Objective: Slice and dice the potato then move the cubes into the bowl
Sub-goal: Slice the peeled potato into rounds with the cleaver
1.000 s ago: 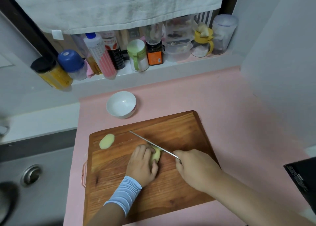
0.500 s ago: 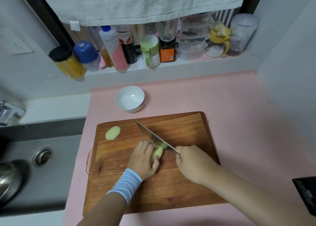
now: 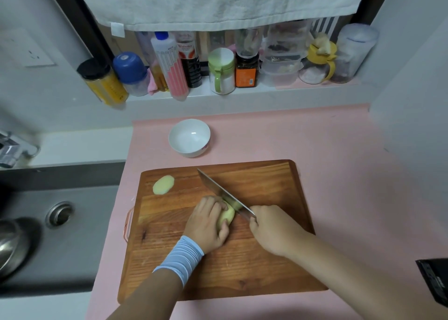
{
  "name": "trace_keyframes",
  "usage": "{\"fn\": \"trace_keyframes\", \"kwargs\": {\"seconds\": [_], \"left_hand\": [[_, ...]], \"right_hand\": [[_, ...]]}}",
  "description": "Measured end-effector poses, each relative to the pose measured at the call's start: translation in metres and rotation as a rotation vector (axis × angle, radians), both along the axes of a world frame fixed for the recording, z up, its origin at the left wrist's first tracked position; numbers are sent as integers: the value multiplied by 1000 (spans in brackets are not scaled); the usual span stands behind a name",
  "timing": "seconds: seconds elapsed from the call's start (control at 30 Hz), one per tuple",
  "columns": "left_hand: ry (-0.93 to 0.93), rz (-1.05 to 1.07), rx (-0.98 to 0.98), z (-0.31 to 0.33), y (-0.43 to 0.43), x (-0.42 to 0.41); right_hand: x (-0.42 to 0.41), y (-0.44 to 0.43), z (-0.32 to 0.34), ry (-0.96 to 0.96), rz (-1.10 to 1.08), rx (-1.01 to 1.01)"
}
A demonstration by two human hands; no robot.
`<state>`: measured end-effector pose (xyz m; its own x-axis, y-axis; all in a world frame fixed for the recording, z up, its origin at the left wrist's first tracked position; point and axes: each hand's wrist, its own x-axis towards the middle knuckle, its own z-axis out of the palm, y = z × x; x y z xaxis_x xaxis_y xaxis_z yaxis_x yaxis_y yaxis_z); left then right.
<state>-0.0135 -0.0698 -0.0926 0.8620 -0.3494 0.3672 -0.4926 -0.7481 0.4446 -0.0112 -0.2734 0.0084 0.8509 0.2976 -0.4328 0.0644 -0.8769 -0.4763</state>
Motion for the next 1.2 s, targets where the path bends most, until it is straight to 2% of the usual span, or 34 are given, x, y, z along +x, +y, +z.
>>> {"fn": "trace_keyframes", "kwargs": {"seconds": [0.17, 0.4, 0.57, 0.73, 0.9, 0.97, 1.07, 1.13, 1.2], "left_hand": [[16, -1, 7, -3, 1, 0], [4, 4, 5, -5, 2, 1], [-6, -5, 6, -8, 3, 1], [38, -32, 43, -2, 5, 0], [133, 84, 92, 30, -7, 30], [261, 131, 157, 37, -22, 52], [625, 131, 337, 41, -43, 83], [742, 92, 504, 40, -51, 97], [787, 69, 577, 36, -56, 106]], "right_hand": [[-10, -18, -1, 43, -24, -30], [-5, -9, -25, 45, -40, 38], [-19, -14, -32, -9, -52, 39], [1, -19, -20, 75, -137, 77], [18, -34, -1, -40, -230, 134], [26, -40, 1, -78, -265, 139], [31, -47, 2, -99, -320, 161], [31, -51, 1, -107, -346, 169], [32, -55, 0, -105, -357, 163]]}}
